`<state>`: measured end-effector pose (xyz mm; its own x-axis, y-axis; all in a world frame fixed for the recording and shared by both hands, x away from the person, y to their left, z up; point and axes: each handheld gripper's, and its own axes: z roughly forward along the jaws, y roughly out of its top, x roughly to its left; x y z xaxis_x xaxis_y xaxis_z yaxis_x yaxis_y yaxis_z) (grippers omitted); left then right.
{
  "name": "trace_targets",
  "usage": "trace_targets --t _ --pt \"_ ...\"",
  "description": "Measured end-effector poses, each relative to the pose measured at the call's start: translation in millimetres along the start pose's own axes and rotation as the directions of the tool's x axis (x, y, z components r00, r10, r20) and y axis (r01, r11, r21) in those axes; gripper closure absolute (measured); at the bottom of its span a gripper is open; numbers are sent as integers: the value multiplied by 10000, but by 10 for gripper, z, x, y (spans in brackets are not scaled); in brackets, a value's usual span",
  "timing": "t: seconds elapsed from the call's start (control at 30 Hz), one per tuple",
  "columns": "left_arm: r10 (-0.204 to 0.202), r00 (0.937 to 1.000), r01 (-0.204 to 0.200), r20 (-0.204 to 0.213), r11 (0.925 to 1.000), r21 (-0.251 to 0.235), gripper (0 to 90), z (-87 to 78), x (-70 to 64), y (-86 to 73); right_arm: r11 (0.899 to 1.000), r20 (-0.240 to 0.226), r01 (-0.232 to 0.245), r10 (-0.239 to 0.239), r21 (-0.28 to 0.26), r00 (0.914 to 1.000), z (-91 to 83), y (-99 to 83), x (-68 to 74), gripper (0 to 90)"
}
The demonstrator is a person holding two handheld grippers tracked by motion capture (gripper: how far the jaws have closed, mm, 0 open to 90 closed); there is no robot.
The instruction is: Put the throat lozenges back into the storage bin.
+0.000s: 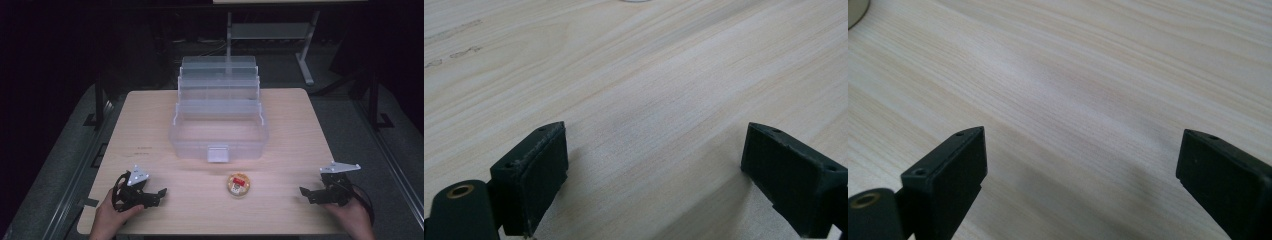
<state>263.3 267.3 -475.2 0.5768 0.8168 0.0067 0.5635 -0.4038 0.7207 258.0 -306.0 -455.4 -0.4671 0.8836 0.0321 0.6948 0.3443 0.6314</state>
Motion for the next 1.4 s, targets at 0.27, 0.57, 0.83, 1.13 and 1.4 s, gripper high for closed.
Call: trace_targets --t 0.27,0.57,0.83,1.13,1.4 --pt "-1 10000 1 0 10000 -2 106 0 0 0 9996 -201 132 -127 239 9997 -14 74 59 44" --pt "-1 10000 1 1 10000 -3 106 0 0 0 9983 -514 440 -421 371 9978 -34 200 135 35" --pt "0 10000 0 -1 10000 -4 106 0 0 0 9959 -760 849 -825 298 9937 -79 306 205 33" --pt "-4 10000 4 0 10000 -5 106 0 0 0 9930 -1044 1155 -1124 236 9882 -80 405 288 33" --pt "-17 10000 17 2 10000 -15 106 1 -1 0 9886 -1200 1474 -1429 297 9824 -46 472 370 35"
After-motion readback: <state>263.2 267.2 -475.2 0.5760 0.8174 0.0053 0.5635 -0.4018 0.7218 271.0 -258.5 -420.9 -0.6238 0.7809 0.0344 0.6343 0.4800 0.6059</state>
